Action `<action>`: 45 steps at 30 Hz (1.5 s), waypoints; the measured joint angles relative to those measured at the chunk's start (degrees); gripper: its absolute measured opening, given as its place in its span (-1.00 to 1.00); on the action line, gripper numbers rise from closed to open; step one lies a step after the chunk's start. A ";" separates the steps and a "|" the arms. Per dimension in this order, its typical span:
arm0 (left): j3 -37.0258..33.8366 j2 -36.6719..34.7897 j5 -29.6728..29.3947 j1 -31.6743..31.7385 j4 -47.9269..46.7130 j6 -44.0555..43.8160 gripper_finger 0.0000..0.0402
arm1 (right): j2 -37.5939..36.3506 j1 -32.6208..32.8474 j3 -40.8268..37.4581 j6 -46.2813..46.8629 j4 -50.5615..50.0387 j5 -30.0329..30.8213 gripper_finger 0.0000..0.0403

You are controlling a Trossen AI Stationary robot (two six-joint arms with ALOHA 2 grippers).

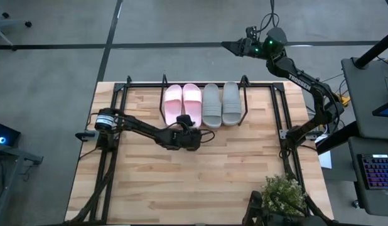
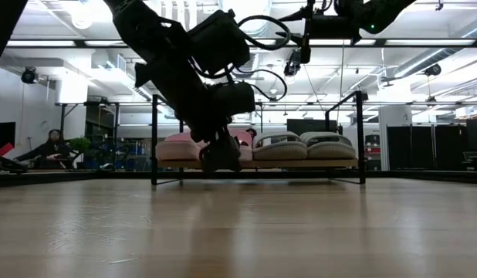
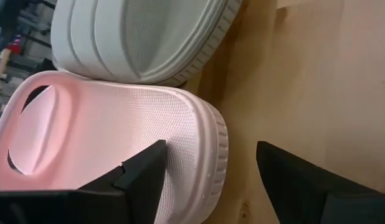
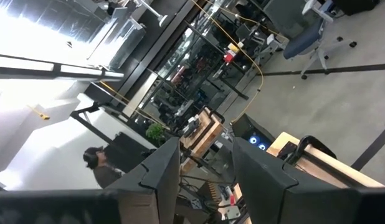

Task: Pick and place slides into the shelf
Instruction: Put the pink slipper on the shelf, then return to Home Position

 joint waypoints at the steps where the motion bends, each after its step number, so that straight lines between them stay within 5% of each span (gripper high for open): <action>1: 0.00 -0.10 0.53 0.00 -0.10 -0.05 0.15 | 0.00 0.00 0.00 -0.02 0.00 -0.01 -0.30; 27: -0.29 -7.30 10.39 -0.35 -9.55 -0.26 0.15 | 0.00 0.01 0.00 0.00 0.39 -1.97 -0.25; 32: 0.25 -14.00 19.60 -2.27 -9.85 -2.85 0.15 | 0.00 0.01 0.00 -0.82 0.47 -1.97 -0.24; 45: -1.79 -28.87 18.91 -1.40 -11.20 0.80 0.15 | 0.00 0.01 0.00 -2.52 0.49 -1.70 -0.23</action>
